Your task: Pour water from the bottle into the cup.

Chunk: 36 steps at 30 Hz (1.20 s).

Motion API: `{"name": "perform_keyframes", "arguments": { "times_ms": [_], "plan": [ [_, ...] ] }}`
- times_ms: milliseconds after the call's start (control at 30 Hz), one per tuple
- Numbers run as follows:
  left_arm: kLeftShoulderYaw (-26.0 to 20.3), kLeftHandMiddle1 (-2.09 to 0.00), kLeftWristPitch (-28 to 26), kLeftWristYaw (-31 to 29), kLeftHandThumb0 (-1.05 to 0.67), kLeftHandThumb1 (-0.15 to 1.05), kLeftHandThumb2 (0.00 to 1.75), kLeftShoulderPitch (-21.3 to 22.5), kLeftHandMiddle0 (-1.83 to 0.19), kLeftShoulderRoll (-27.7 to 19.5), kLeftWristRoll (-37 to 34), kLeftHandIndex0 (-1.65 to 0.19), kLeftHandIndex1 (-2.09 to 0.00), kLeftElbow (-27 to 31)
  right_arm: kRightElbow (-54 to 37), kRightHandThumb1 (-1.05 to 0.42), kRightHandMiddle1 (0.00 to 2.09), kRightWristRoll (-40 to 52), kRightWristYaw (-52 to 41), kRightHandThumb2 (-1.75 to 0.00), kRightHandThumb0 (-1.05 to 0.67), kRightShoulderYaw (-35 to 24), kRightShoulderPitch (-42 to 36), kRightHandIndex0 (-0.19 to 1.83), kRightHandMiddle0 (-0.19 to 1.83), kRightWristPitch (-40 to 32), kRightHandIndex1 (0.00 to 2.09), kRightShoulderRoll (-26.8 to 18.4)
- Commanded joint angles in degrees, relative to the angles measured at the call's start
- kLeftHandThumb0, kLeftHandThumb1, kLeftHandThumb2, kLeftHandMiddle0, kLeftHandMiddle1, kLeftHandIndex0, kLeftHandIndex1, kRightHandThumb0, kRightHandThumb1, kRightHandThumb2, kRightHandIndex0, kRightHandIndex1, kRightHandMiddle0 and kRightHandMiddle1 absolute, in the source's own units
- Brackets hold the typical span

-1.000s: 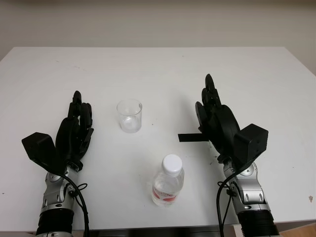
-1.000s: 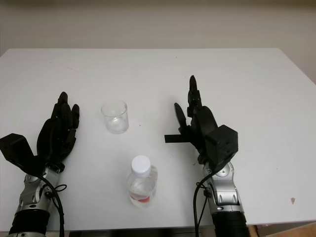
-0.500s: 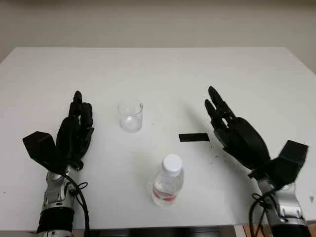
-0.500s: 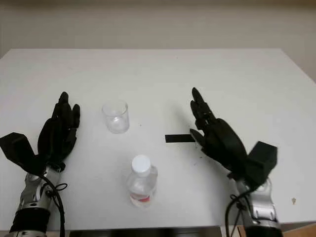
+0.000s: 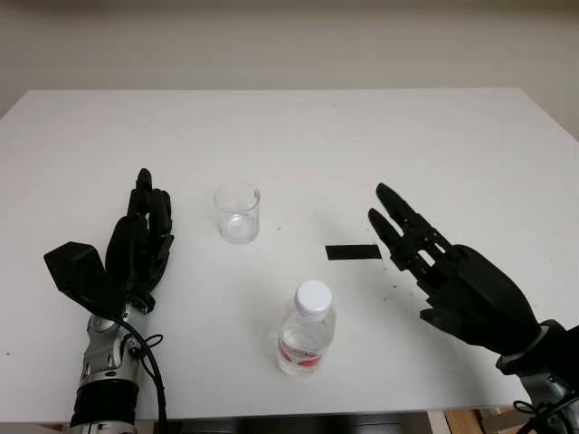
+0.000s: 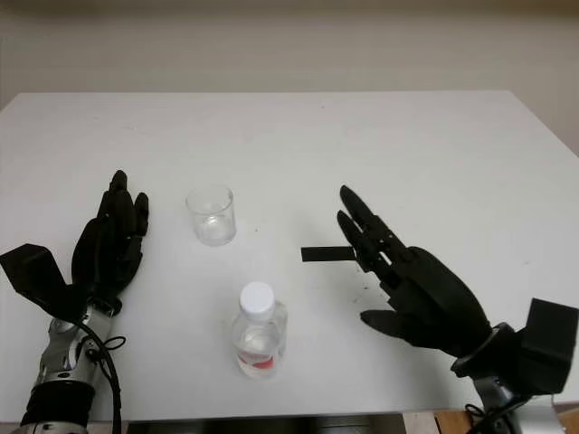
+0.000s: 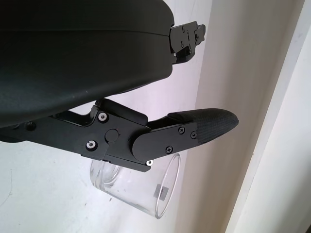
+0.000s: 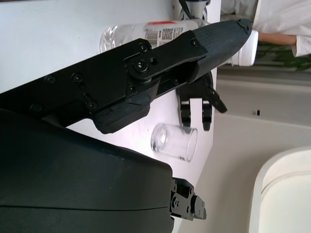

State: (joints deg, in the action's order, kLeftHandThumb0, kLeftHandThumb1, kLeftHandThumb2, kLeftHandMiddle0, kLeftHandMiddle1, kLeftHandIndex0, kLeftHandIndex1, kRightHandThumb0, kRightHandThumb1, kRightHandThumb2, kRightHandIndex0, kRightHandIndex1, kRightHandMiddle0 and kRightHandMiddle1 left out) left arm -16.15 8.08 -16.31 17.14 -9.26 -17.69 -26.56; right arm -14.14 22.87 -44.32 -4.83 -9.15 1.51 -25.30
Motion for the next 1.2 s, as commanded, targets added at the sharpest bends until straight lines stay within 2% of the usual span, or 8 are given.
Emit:
{"name": "perform_keyframes", "arguments": {
  "times_ms": [0, 100, 267, 467, 833, 1167],
  "plan": [
    [0.2, -0.05, -0.7, 0.3, -0.72, 1.05, 0.60, -1.1, 0.14, 0.3, 0.1, 0.18, -0.05, -0.2, -0.3, -0.95, 0.00, -0.2, 0.2, -0.04, -0.99, 1.3, 0.1, -0.19, -0.19, -0.4, 0.00, 0.6],
    [0.3, -0.05, -0.5, 0.4, -0.72, 1.05, 0.60, -1.4, 0.14, 0.1, 0.5, 0.18, -0.05, 0.1, 0.0, -0.93, 0.00, -0.4, 1.0, -0.04, -0.96, 3.4, 0.3, -0.19, -0.19, -2.1, 0.00, 1.7],
    [0.0, -0.05, -0.2, 0.3, -0.72, 1.05, 0.60, -1.9, 0.14, -0.1, 0.4, 0.18, -0.06, 0.3, 3.3, -0.95, 0.00, -2.5, 1.4, -0.05, -1.00, 6.2, 1.6, -0.19, -0.19, 1.6, 0.00, 4.7],
    [0.0, -0.05, -0.8, 0.5, -0.72, 1.05, 0.61, -2.2, 0.15, -0.2, 0.6, 0.18, -0.05, 0.9, 4.3, -0.94, 0.00, -3.1, 1.7, -0.05, -0.97, 8.0, 1.5, -0.19, -0.19, 2.3, 0.00, 6.2],
    [0.0, -0.05, -0.7, 0.5, -0.71, 1.05, 0.61, -1.7, 0.15, -0.1, 0.5, 0.18, -0.05, 0.6, 1.6, -0.94, 0.00, -3.0, 0.9, -0.05, -1.04, 9.3, 1.0, -0.19, -0.19, -1.4, 0.00, 4.3],
    [0.1, -0.06, -0.2, 0.5, -0.71, 1.05, 0.61, -1.1, 0.14, 0.0, 0.6, 0.18, -0.06, -0.1, -1.1, -0.90, 0.00, -2.9, 0.2, -0.05, -1.01, 10.0, 0.8, -0.19, -0.19, -3.7, 0.00, 2.4]
  ]
}}
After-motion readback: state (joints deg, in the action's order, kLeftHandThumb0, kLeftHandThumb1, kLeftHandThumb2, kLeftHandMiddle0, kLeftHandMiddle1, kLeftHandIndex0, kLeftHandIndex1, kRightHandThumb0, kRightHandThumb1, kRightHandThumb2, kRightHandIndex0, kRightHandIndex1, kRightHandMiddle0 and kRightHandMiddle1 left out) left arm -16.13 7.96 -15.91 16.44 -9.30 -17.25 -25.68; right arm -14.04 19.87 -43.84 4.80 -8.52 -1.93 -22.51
